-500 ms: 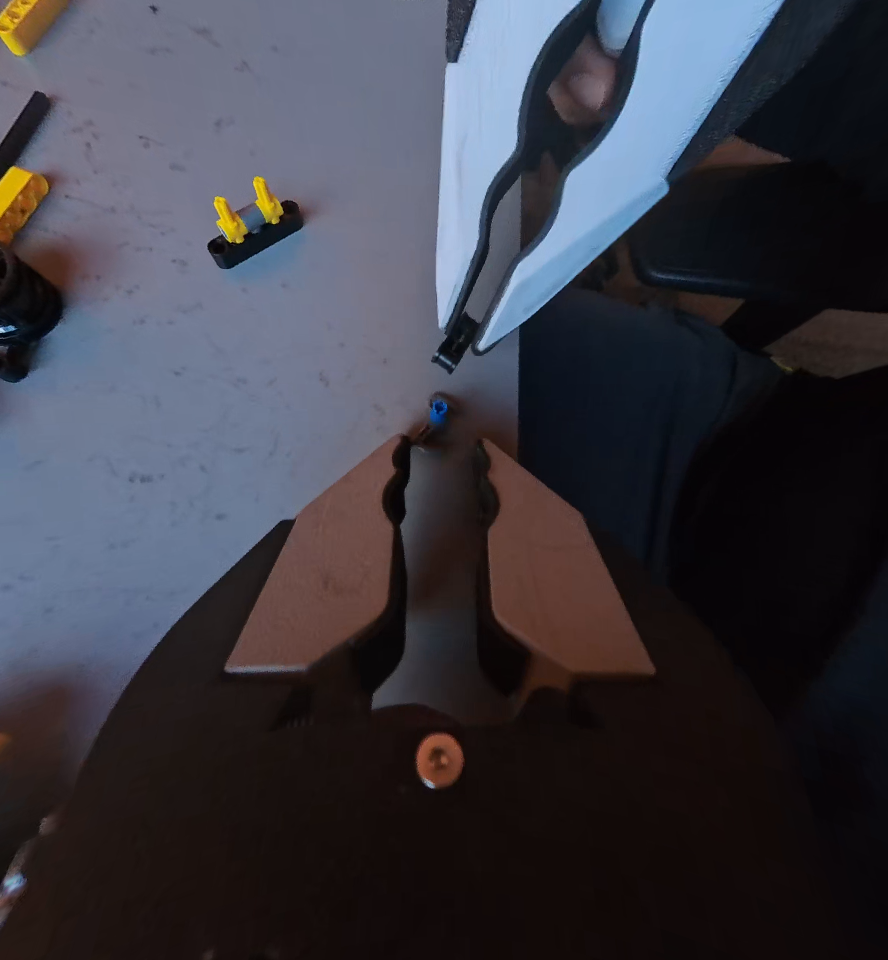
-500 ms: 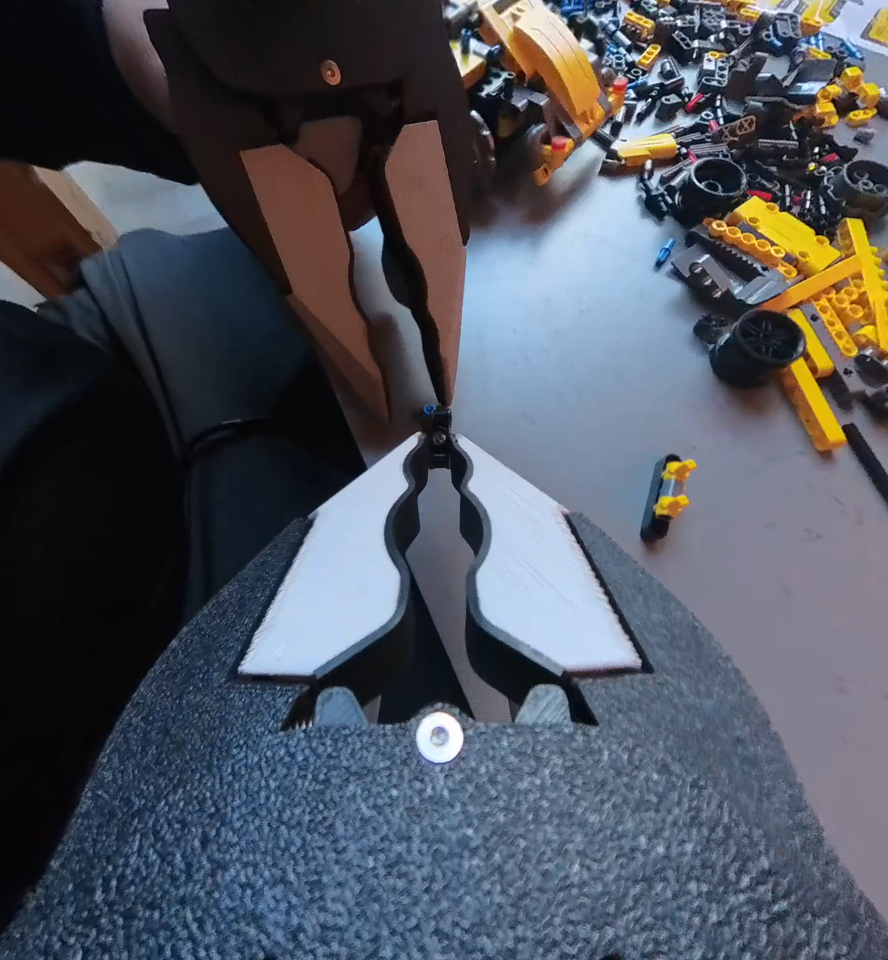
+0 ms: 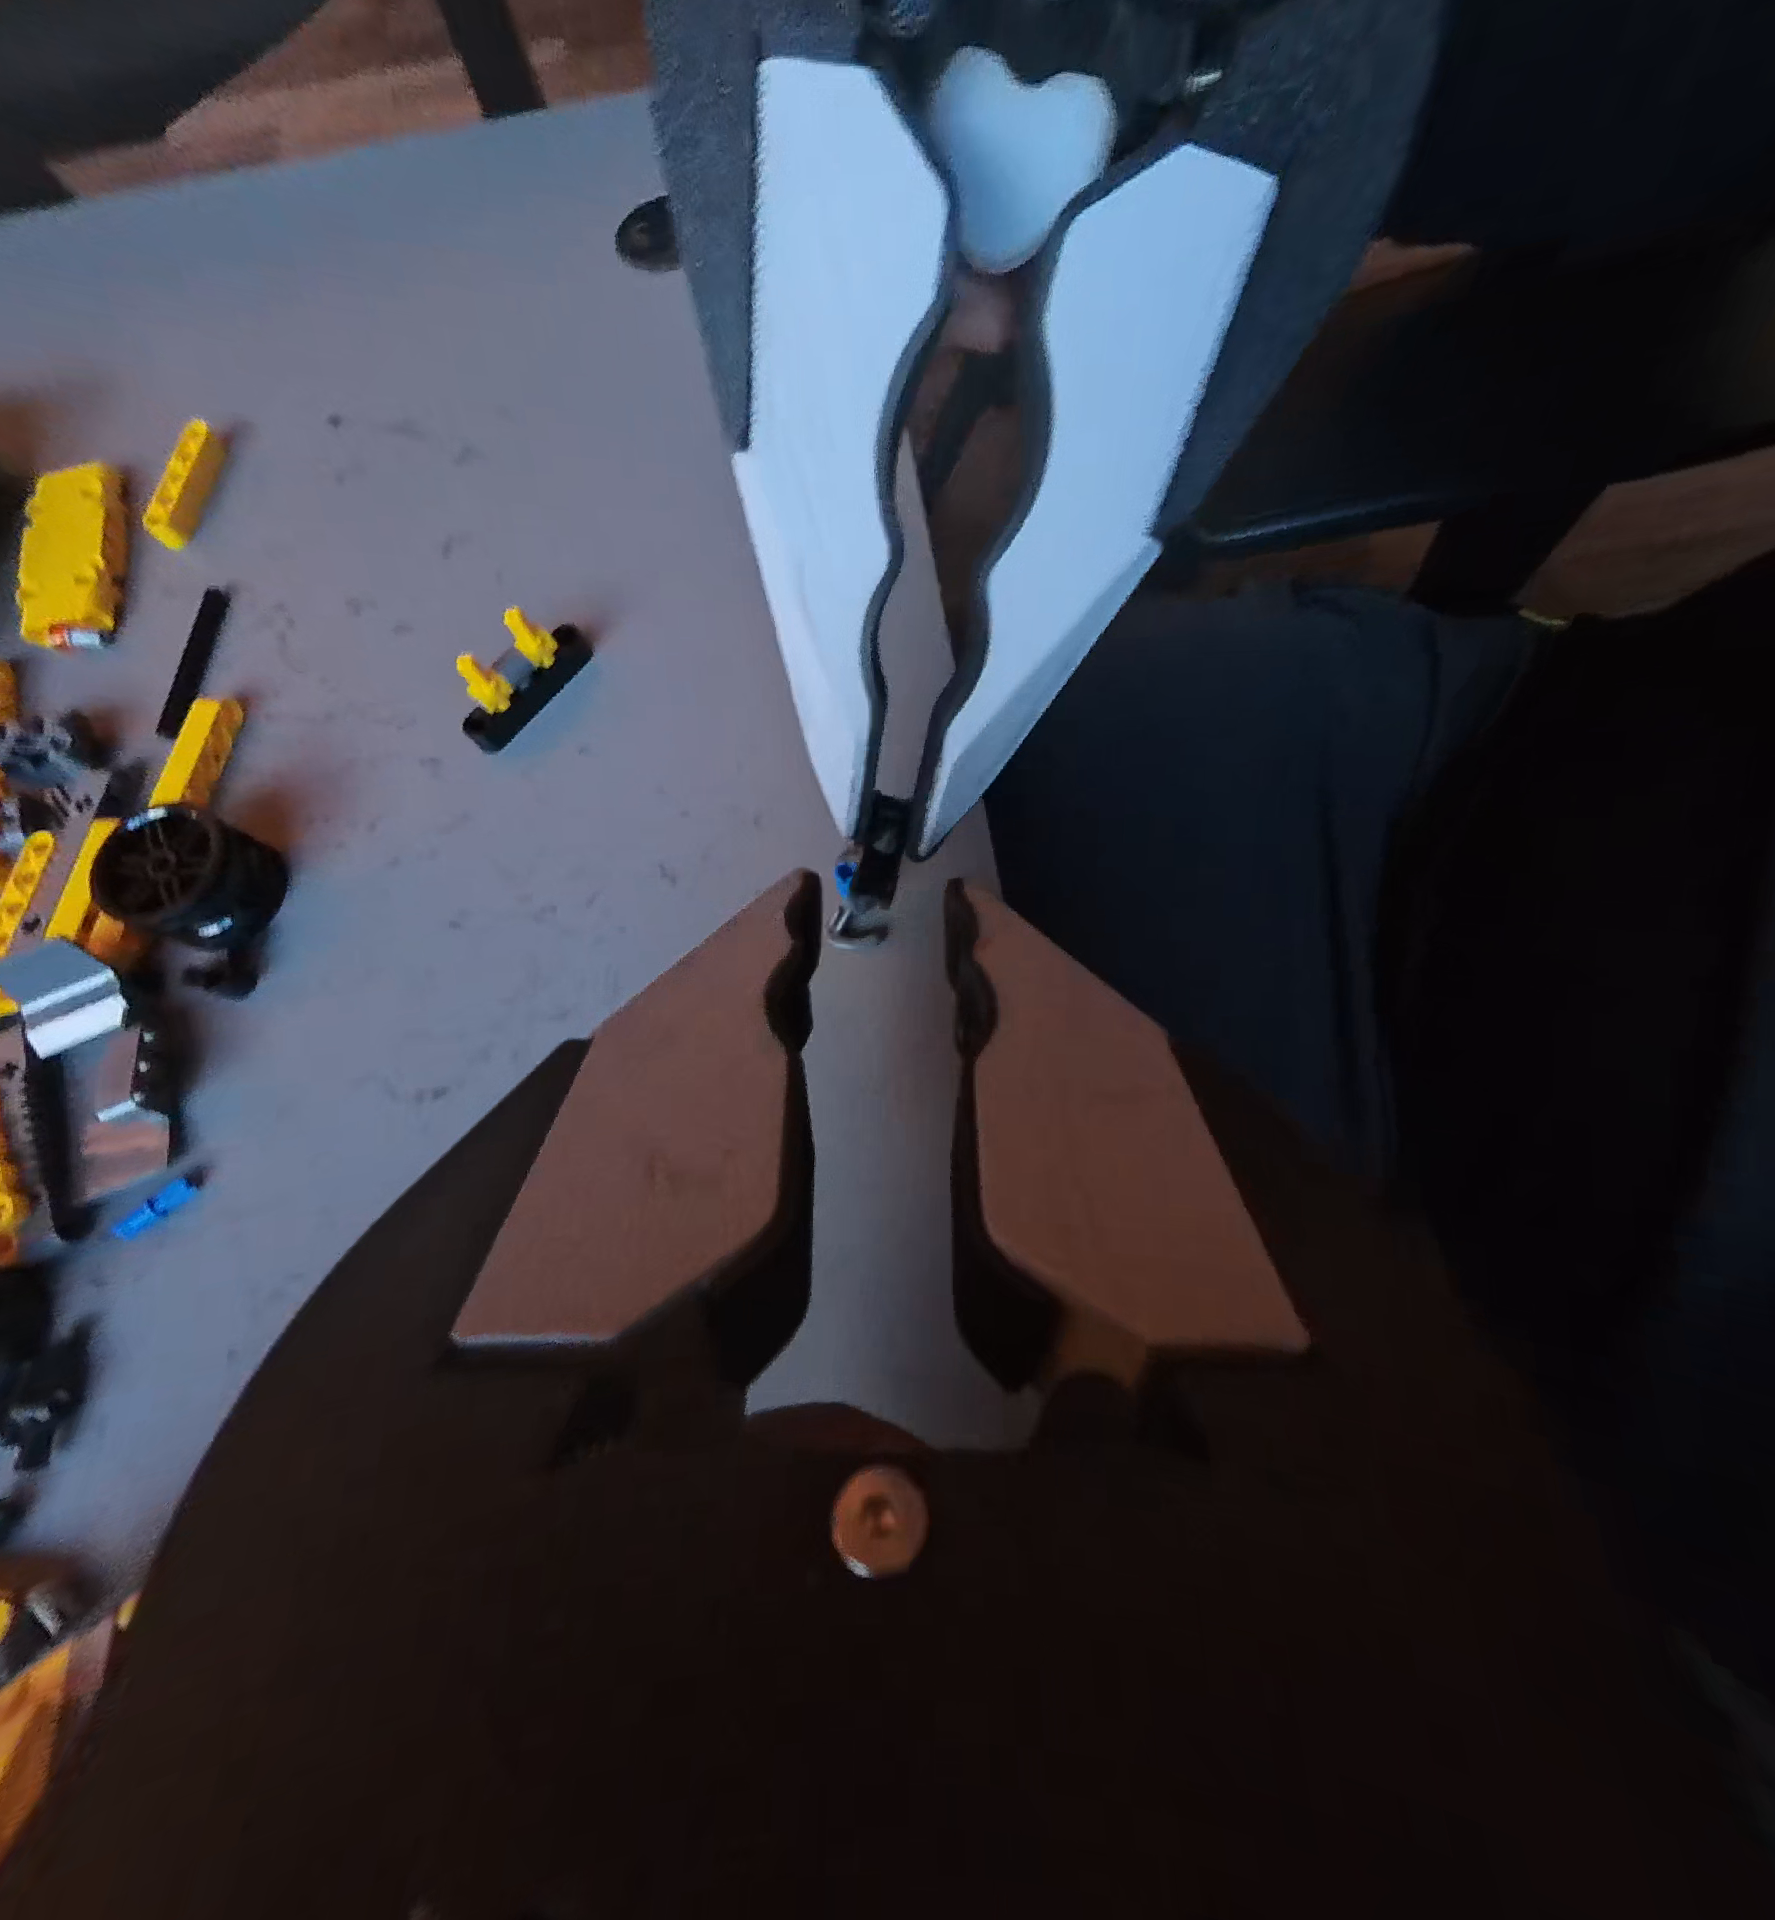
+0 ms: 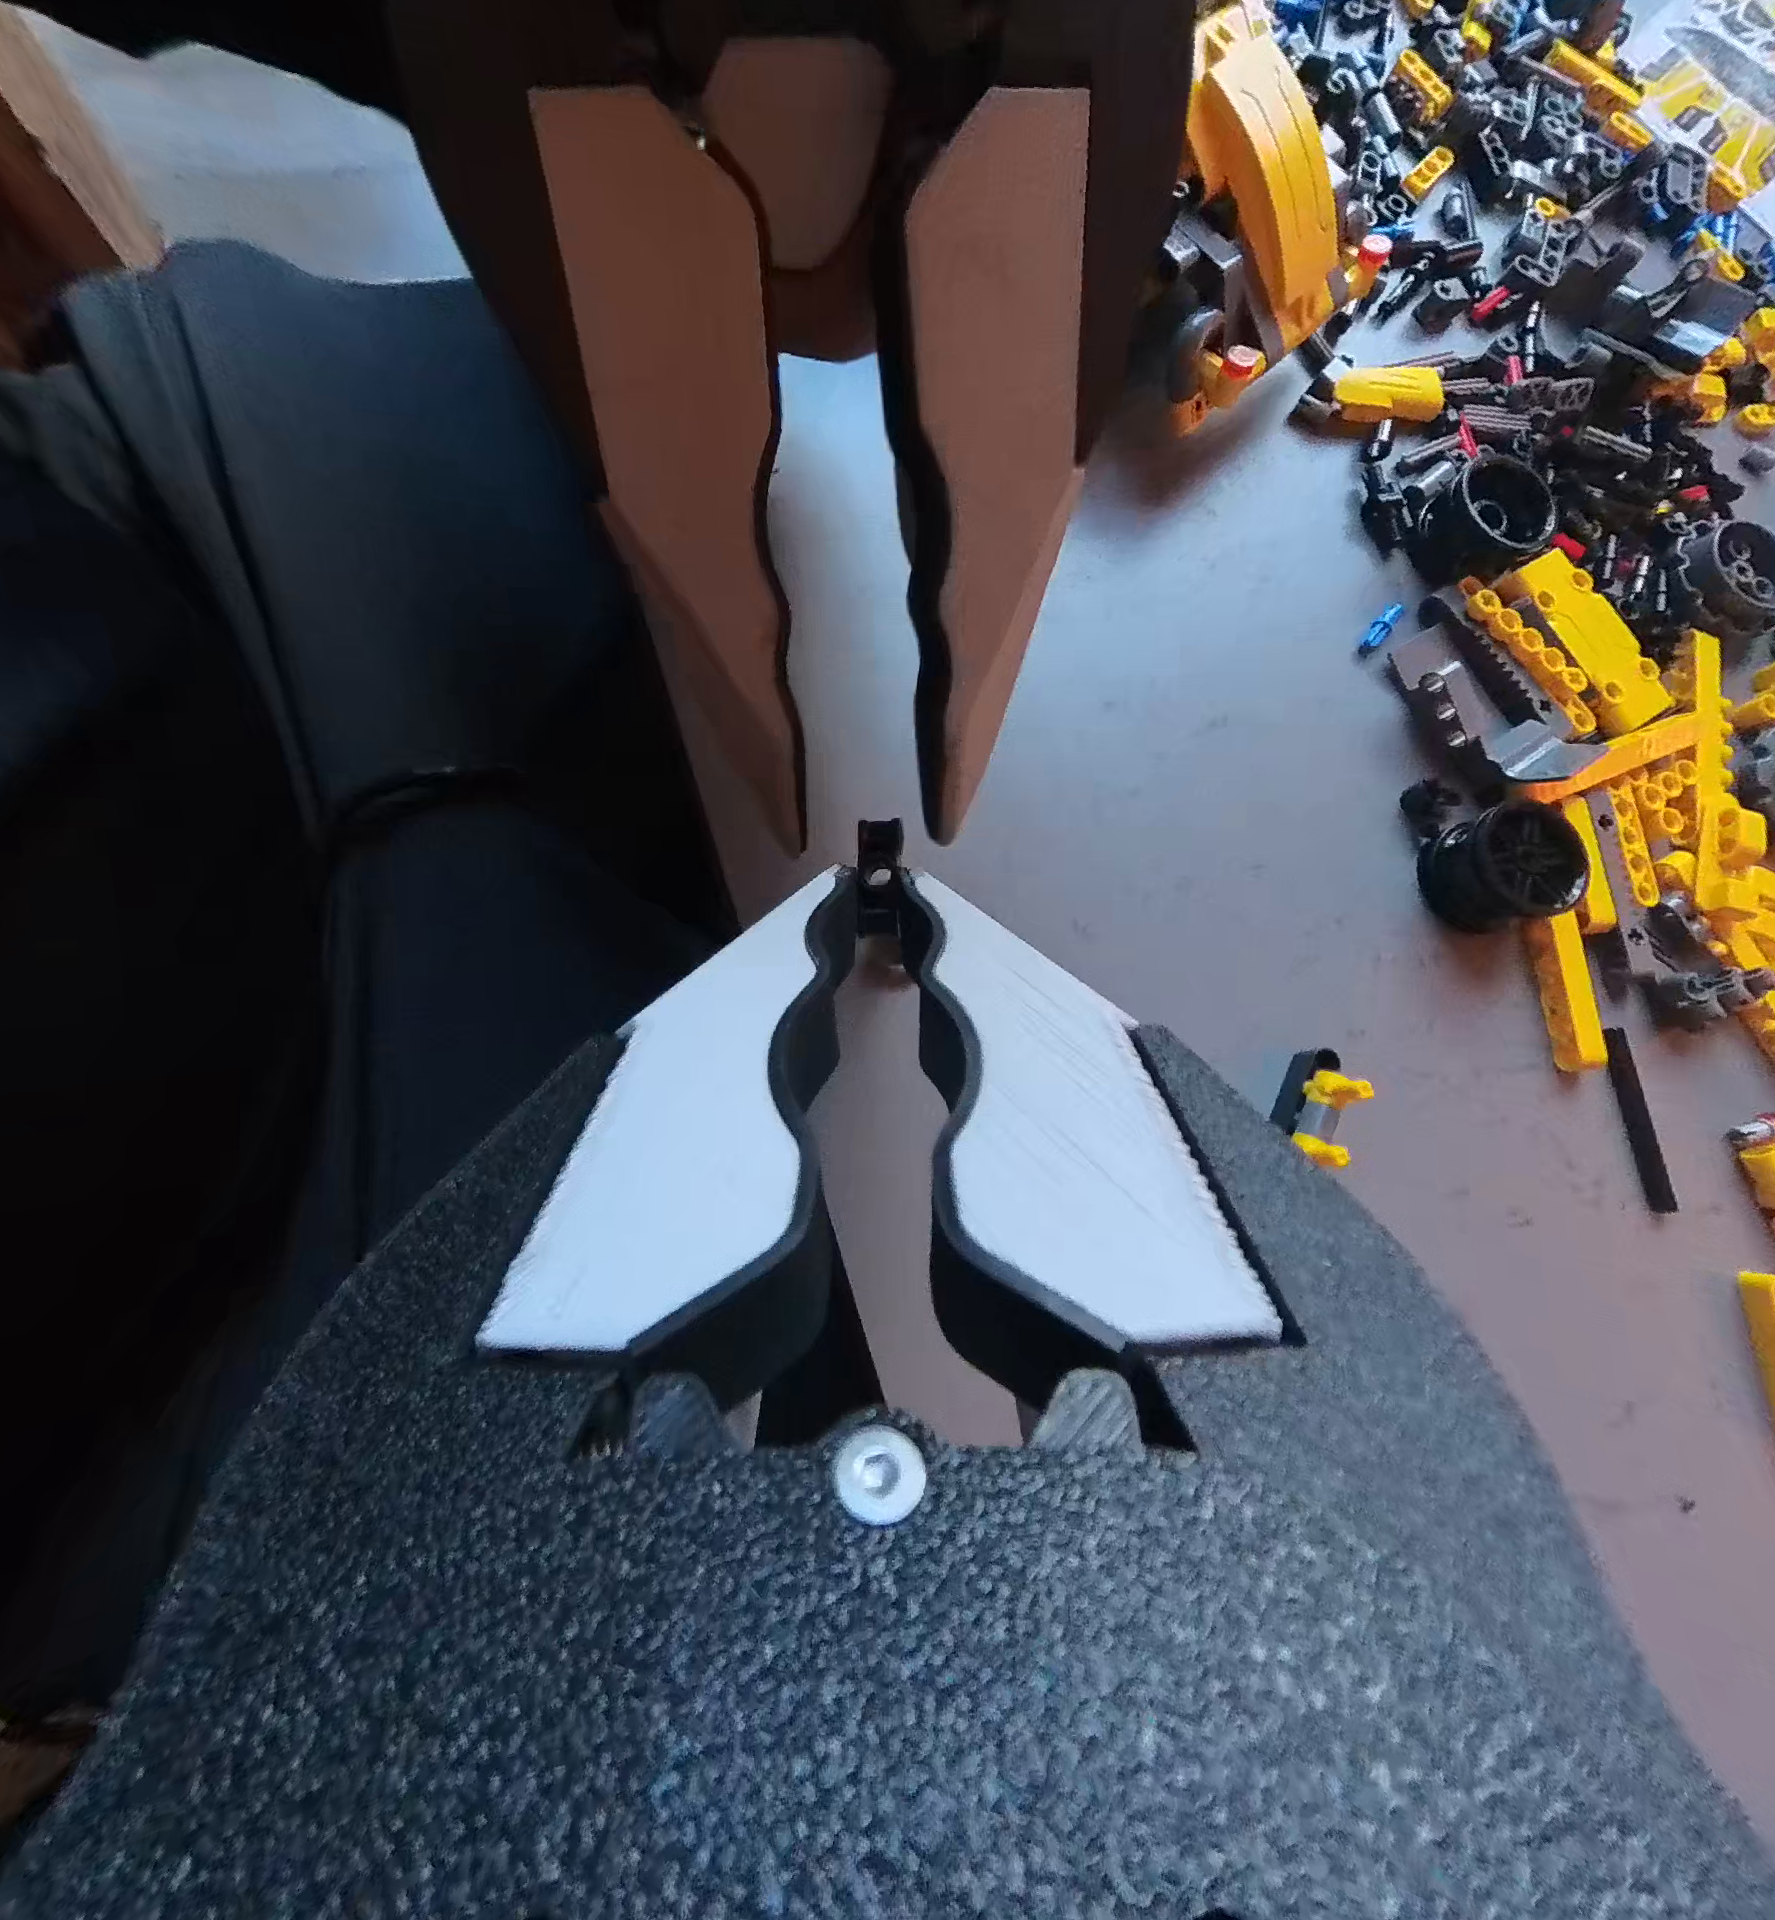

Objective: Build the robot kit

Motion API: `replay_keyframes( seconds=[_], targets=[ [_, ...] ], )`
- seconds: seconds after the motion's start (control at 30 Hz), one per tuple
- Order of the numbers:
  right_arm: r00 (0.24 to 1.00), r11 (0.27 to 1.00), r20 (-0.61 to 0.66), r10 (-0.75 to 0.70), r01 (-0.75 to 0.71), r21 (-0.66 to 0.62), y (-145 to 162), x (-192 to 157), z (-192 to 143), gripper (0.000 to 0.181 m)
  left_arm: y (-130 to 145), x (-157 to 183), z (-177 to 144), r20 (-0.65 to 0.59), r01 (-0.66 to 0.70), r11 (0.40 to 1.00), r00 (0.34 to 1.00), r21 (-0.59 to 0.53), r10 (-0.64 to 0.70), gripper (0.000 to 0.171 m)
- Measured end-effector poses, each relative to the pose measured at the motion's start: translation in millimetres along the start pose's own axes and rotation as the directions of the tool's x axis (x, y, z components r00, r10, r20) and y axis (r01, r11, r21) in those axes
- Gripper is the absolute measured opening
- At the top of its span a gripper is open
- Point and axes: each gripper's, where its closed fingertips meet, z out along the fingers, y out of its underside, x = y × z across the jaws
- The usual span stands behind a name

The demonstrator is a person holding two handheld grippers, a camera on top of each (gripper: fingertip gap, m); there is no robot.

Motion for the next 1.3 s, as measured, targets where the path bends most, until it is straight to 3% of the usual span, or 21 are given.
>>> replay_keyframes(
  seconds=[0.17, 0.37, 0.47, 0.83, 1.3],
  targets=[
    [1.000, 1.000, 0.005, -0.008, 0.009, -0.009, 0.1, -0.2, 1.2, 0.007, -1.7, -1.6, 1.8, 0.004, -0.069, 0.997, 0.998, 0.020, 0.068, 0.005],
    [1.000, 1.000, 0.011, -0.002, 0.002, 0.003, -0.6, 2.6, 1.4, 0.006, 1.6, -2.5, 4.1, -0.015, -0.078, 0.996, 0.997, 0.043, 0.079, 0.016],
    [1.000, 1.000, 0.026, 0.007, -0.008, 0.007, 0.4, 2.0, 2.1, 0.006, 2.2, -4.5, 5.1, 0.004, -0.100, 0.993, 0.995, 0.055, 0.100, 0.005],
    [0.998, 0.994, 0.019, 0.056, -0.057, 0.089, 2.1, 5.0, -5.3, 0.017, -4.2, -6.2, 4.0, 0.035, -0.115, 0.984, 0.993, 0.138, 0.111, 0.004],
    [1.000, 0.995, -0.019, 0.023, -0.021, 0.097, 5.8, 6.0, -2.5, 0.007, -2.2, -6.0, 3.3, 0.020, -0.098, 0.986, 0.995, 0.133, 0.097, 0.004]
  ],
)
